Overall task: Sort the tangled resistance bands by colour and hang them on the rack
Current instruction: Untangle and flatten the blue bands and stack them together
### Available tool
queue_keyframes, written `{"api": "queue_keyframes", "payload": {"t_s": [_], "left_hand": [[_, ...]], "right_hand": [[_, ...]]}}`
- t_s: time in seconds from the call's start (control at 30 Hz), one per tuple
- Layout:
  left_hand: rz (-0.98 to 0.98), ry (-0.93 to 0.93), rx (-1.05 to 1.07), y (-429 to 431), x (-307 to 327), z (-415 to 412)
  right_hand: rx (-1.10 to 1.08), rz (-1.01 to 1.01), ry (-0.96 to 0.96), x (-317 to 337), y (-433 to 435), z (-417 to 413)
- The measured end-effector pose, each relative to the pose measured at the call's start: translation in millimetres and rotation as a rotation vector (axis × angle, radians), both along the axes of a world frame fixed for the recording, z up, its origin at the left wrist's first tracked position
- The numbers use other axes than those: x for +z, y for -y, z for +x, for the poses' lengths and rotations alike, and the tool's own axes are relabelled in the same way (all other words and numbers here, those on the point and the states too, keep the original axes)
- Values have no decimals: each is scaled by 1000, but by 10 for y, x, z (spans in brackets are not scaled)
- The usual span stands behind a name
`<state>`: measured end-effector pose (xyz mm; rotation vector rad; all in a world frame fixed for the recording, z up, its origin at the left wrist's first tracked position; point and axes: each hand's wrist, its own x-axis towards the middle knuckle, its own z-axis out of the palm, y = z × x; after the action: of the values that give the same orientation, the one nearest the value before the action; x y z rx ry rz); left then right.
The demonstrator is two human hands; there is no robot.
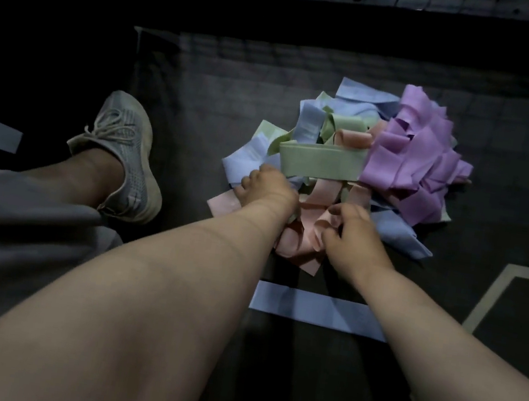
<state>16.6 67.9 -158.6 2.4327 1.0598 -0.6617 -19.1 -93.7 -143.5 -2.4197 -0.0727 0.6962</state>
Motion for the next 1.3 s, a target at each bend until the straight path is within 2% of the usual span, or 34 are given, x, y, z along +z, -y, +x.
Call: {"api": "queue_keyframes", "payload": {"t_s": [0.13, 0.3, 0.47, 0.57, 0.67, 0.73, 0.83, 0.93, 1.03, 1.1, 1.17, 1.23, 1.3], "left_hand": [[76, 65, -31, -7, 167, 0], [49, 345, -125, -131, 613, 61], [-128, 486, -103, -206, 1232, 261], [-495, 584, 63, -165, 1666, 311], [-669, 556, 78, -154, 2067, 261], [-793, 538, 36, -154, 2313, 163], [-992, 434, -12, -170, 2597, -6], [-1109, 349, -81, -196, 2812, -158], [-1101, 329, -136, -227, 3004, -341], [-994, 302, -234, -294, 3094, -463], [-867, 233, -359, -368, 3151, -563], [-837, 198, -426, -380, 3215, -654], [-887, 244, -418, -347, 3309, -741]], "right_hand": [[-64, 25, -53, 54, 29, 4], [-218, 121, -52, 282, 60, 75], [-311, 240, -36, 641, 44, 176], [-396, 379, -28, 845, 22, 263], [-386, 539, -16, 1137, 39, 293], [-333, 617, 67, 1338, 71, 295], [-240, 550, 196, 1597, 141, 279], [-157, 456, 242, 1800, 263, 270], [-202, 490, 311, 2115, 407, 246], [-218, 578, 304, 2393, 506, 202], [-181, 568, 312, 2615, 621, 159], [-171, 593, 233, 2854, 708, 105], [-204, 681, 57, 3064, 769, 31]]}}
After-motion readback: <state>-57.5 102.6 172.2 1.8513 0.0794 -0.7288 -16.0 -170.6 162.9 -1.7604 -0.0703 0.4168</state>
